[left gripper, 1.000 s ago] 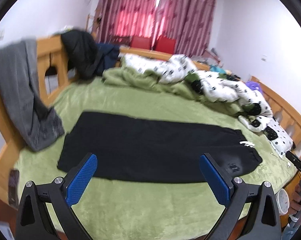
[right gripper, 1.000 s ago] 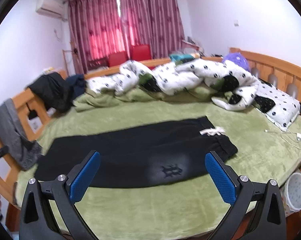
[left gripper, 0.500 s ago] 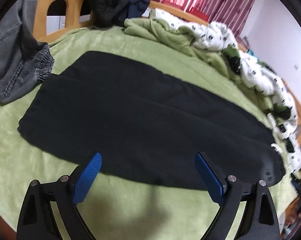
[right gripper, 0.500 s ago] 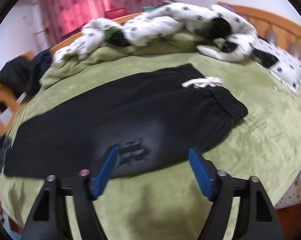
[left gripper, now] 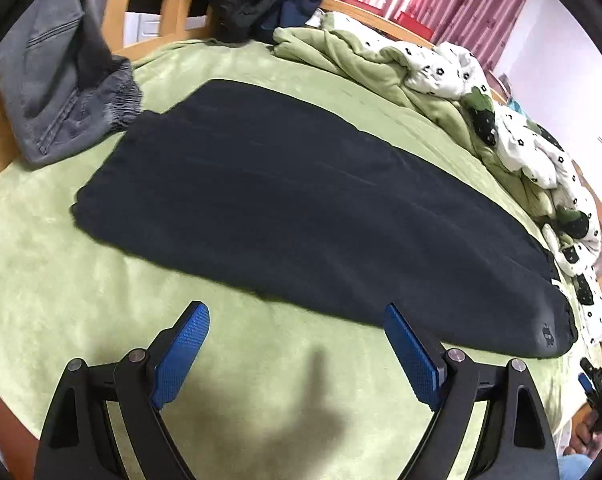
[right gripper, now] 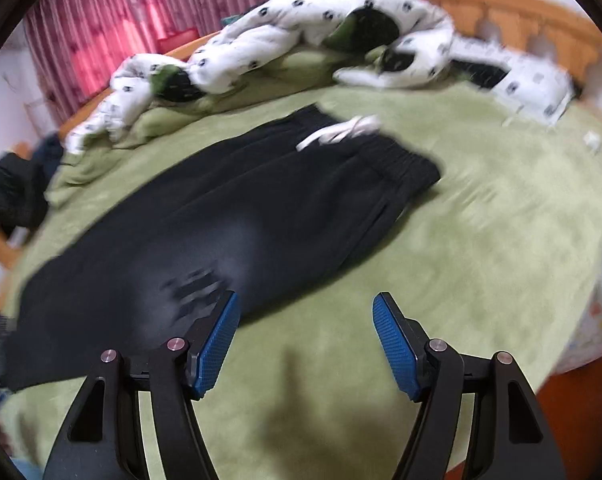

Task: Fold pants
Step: 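Move both tools toward the waistband and leg edges of the black sweatpants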

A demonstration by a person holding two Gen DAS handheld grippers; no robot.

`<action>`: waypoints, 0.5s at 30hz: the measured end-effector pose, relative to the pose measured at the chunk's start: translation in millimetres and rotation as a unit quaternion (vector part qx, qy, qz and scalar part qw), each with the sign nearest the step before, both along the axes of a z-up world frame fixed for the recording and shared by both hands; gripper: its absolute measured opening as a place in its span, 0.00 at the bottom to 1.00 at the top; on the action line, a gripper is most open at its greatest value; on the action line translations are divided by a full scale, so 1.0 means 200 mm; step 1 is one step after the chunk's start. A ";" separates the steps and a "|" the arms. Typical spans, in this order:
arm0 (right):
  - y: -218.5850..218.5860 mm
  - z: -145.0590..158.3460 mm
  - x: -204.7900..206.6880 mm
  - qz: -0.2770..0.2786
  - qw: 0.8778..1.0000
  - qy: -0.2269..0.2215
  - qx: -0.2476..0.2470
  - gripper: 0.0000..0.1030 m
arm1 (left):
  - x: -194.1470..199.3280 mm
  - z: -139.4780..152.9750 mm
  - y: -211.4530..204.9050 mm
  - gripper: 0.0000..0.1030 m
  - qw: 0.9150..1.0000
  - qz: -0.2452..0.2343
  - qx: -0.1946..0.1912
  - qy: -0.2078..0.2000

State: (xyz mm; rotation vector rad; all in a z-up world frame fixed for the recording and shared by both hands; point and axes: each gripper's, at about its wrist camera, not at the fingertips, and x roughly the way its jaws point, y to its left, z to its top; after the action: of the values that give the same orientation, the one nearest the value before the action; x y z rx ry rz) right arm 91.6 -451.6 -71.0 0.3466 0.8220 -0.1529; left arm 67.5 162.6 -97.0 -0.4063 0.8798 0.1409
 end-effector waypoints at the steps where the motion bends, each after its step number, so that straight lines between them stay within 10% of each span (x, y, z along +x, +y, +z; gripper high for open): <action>1: 0.01 0.00 -0.01 0.004 1.000 -0.002 -0.001 0.67 | -0.01 -0.02 0.01 0.86 1.000 0.006 0.003 0.006; 15: 0.00 -0.21 0.08 -0.002 0.999 0.006 0.050 0.67 | 0.01 -0.23 0.09 0.76 0.997 0.008 -0.081 -0.016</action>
State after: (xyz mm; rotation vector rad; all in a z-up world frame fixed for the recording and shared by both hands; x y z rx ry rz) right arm 107.3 -450.7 -112.2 0.4430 0.8433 -0.1184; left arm 69.9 180.1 -143.5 -0.5653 0.8593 0.0771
